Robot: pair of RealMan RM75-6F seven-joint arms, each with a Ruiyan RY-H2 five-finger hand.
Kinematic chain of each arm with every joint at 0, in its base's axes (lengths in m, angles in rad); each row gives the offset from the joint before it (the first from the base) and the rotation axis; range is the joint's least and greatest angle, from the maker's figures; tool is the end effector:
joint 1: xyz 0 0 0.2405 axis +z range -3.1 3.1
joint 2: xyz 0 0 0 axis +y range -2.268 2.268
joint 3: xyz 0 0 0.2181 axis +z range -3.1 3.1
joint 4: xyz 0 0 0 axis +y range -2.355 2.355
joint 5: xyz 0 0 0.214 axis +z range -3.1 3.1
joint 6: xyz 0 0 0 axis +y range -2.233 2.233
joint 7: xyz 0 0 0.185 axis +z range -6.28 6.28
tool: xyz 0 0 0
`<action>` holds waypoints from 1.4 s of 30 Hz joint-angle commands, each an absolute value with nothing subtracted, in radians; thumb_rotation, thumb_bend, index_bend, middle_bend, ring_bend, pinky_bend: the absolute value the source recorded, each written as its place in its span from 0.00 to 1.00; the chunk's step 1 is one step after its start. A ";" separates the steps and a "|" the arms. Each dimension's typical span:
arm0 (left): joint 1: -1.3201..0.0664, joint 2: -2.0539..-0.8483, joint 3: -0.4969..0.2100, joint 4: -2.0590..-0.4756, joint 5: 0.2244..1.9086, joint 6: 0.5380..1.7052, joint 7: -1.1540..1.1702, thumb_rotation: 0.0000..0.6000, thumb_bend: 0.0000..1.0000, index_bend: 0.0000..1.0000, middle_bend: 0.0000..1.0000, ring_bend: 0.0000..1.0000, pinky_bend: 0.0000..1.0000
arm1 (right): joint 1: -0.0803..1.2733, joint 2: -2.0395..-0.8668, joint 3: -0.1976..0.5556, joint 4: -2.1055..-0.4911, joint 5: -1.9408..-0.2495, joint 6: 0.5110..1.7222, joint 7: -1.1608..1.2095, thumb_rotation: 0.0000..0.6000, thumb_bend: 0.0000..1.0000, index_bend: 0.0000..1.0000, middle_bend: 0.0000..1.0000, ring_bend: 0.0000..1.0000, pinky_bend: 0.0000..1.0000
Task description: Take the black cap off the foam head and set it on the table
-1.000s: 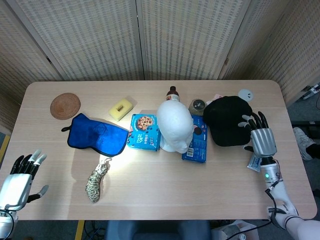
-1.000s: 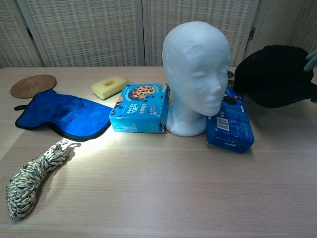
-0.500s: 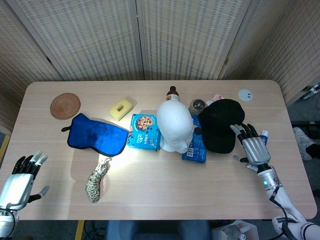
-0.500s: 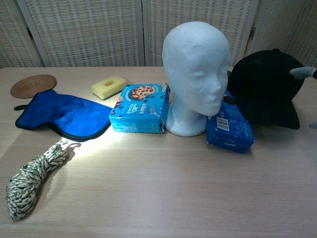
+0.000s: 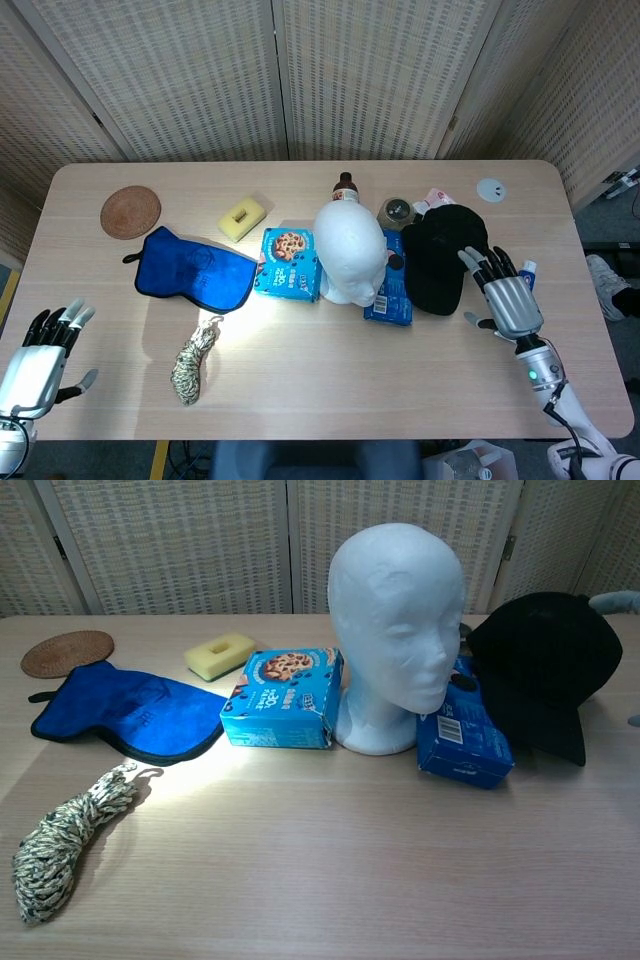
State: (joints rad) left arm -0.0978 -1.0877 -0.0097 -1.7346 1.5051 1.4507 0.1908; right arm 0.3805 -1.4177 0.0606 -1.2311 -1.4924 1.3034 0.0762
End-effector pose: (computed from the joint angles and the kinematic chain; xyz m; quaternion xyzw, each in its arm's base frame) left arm -0.2584 0.2118 0.1230 -0.6357 -0.3718 -0.3429 0.5831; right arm -0.2540 -0.3087 0.0599 0.6691 -0.3490 0.4104 0.5119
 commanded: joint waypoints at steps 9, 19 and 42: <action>-0.100 -1.100 -0.033 -1.721 1.497 1.474 0.201 1.00 0.20 0.12 0.05 0.07 0.01 | 0.292 -1.297 0.119 -1.436 -1.449 1.458 -0.131 1.00 0.00 0.00 0.03 0.00 0.00; -0.113 -1.117 -0.052 -1.710 1.485 1.474 0.221 1.00 0.20 0.12 0.05 0.07 0.02 | 0.185 -1.138 0.117 -1.645 -1.390 1.539 -0.240 1.00 0.00 0.00 0.08 0.00 0.00; -0.120 -1.126 -0.053 -1.713 1.488 1.477 0.231 1.00 0.20 0.12 0.05 0.07 0.01 | 0.110 -1.077 0.055 -1.702 -1.427 1.494 -0.168 1.00 0.00 0.00 0.09 0.00 0.00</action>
State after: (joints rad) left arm -0.1196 -1.1257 -0.0533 -1.7130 1.4875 1.4773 0.2314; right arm 0.1085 -1.0761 0.0554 -1.7030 -1.4260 1.4951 -0.1687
